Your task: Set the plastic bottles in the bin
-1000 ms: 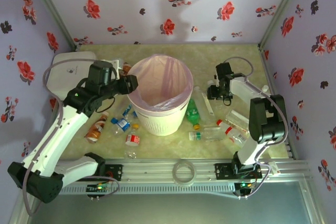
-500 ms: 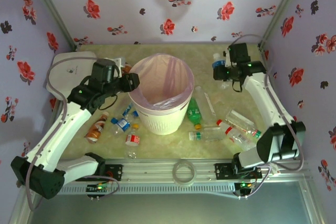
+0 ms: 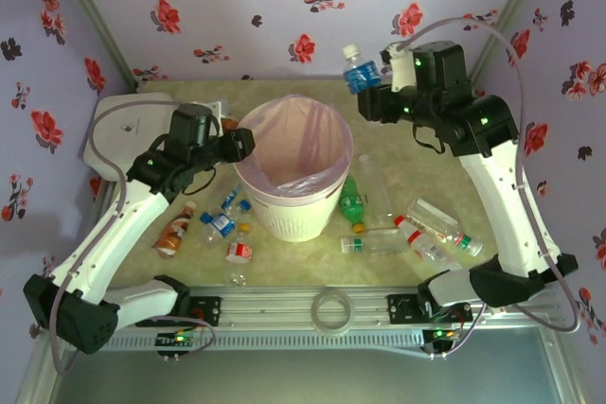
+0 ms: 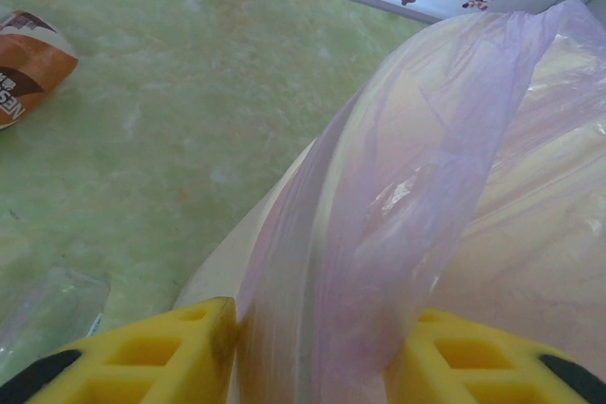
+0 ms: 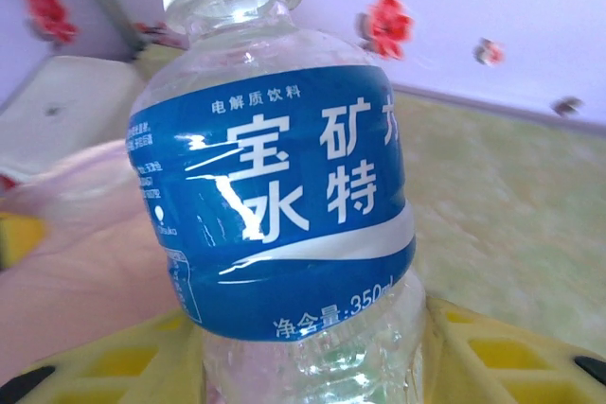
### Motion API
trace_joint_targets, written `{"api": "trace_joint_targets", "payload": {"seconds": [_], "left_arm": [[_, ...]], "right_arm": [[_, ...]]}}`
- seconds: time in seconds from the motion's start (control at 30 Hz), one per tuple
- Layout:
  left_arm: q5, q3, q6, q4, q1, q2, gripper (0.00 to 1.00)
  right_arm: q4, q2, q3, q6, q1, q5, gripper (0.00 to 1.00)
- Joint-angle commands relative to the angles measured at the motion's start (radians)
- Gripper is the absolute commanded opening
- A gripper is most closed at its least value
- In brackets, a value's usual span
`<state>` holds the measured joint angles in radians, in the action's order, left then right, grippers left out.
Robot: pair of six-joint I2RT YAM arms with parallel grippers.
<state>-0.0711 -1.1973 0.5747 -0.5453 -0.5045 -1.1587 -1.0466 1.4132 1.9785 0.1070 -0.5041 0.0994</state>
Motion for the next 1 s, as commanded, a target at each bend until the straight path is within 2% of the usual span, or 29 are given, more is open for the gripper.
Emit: {"api": "trace_joint_targets", "payload": {"seconds": [0.0,0.23,0.4,0.7,0.97], "left_arm": [[0.008,0.002,0.016,0.028,-0.012,-0.009,0.44],[0.013,0.0,0.017,0.042,-0.013,-0.012,0.43],[0.015,0.001,0.016,0.049,-0.013,-0.018,0.43],[0.017,0.002,0.012,0.049,-0.013,-0.018,0.43],[0.022,0.005,0.011,0.045,-0.015,-0.012,0.43]], "right_arm": [[-0.073,0.085,0.063,-0.034,-0.08,0.034,0.54],[-0.187,0.262,0.189,-0.089,-0.264,0.004,0.54],[-0.299,0.378,0.265,-0.132,-0.33,-0.041,0.54],[-0.37,0.523,0.278,-0.168,-0.348,-0.09,0.54],[-0.267,0.562,0.141,-0.168,-0.348,-0.07,0.54]]}}
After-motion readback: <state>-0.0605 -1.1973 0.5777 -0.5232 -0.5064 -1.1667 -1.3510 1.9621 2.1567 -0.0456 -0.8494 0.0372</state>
